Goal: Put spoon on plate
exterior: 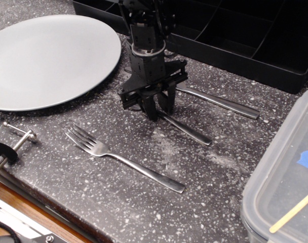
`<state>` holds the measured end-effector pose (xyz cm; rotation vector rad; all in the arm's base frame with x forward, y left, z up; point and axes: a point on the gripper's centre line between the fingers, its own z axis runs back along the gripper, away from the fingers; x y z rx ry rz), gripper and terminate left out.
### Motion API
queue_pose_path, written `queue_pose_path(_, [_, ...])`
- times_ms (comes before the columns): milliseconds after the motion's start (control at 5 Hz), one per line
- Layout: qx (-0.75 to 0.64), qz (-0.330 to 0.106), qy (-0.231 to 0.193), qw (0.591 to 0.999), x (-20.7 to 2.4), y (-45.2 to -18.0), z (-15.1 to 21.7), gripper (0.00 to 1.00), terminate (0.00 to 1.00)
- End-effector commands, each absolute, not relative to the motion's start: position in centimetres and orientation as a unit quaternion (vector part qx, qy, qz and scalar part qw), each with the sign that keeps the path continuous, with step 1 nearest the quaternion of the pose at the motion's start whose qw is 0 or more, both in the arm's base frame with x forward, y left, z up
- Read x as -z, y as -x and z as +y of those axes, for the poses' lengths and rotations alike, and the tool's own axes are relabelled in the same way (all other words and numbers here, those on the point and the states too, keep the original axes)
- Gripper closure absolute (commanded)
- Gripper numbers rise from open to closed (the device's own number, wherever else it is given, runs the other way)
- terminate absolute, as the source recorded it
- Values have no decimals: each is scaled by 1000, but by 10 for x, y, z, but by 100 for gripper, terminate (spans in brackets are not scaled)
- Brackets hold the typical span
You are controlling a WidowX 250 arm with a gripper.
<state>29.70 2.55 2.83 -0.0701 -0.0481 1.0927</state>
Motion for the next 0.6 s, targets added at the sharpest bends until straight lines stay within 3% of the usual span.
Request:
queue_pose_path(0, [-526,-13,32,850,-59,-313,48,100,0])
queue_pose_path(200, [-529,-13,60,846,-85,-310,71,100,0])
queue_pose_path(400, [-535,-19,87,840,-96,-311,117,100,0])
